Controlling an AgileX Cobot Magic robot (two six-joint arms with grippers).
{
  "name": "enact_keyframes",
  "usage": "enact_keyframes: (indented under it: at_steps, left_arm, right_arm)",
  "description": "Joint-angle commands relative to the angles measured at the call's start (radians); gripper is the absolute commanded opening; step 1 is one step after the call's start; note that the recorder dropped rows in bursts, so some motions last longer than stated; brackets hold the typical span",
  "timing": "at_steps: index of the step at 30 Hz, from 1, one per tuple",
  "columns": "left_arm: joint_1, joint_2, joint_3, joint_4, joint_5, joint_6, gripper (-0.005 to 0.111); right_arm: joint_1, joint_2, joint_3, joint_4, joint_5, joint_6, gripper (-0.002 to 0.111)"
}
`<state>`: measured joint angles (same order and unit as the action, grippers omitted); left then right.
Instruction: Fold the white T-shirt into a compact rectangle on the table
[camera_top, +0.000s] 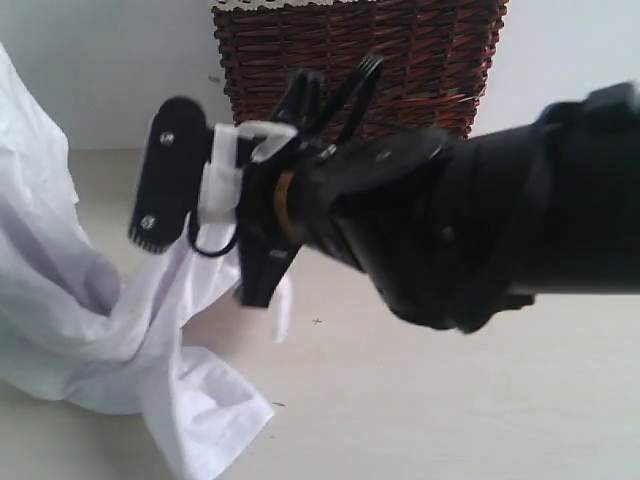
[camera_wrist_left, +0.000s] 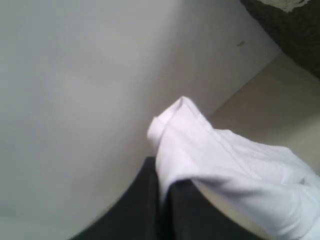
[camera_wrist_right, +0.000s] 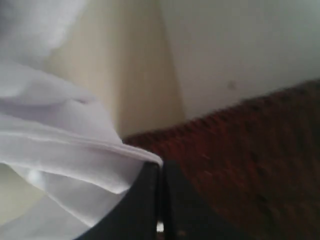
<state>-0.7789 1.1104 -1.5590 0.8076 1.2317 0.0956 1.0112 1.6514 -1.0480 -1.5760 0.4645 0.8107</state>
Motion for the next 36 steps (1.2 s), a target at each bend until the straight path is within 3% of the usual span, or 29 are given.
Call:
enact_keyframes:
  at_steps: [1, 5, 8, 11, 15, 24, 36]
  left_arm:
    - [0.002, -0.002, 0.0, 0.024, -0.011, -0.023, 0.0]
    - [0.002, 0.006, 0.0, 0.041, -0.011, -0.033, 0.0]
    - [0.02, 0.013, 0.0, 0.155, -0.011, -0.137, 0.0]
    - [0.105, 0.027, 0.0, 0.207, -0.011, -0.224, 0.0]
    - [0.232, 0.056, 0.022, 0.112, -0.024, -0.239, 0.0]
    - [0.405, 0.125, 0.228, -0.037, -0.125, -0.234, 0.0]
    - [0.422, 0.123, 0.276, -0.112, -0.119, -0.233, 0.0]
  right_arm:
    - [0.001, -0.119, -0.047, 0.084, 0.271, -0.255, 0.0]
    - [0.001, -0.198, -0.119, 0.159, 0.297, -0.363, 0.0]
    - [0.001, -0.248, -0.159, 0.209, 0.321, -0.487, 0.0]
    - [0.001, -0.294, -0.184, 0.213, 0.371, -0.515, 0.0]
    - [0.001, -0.358, -0.188, 0.242, 0.398, -0.548, 0.0]
    - [0.001, -0.432, -0.188, 0.273, 0.521, -0.558, 0.0]
    - [0.001, -0.451, -0.187, 0.346, 0.533, -0.608, 0.0]
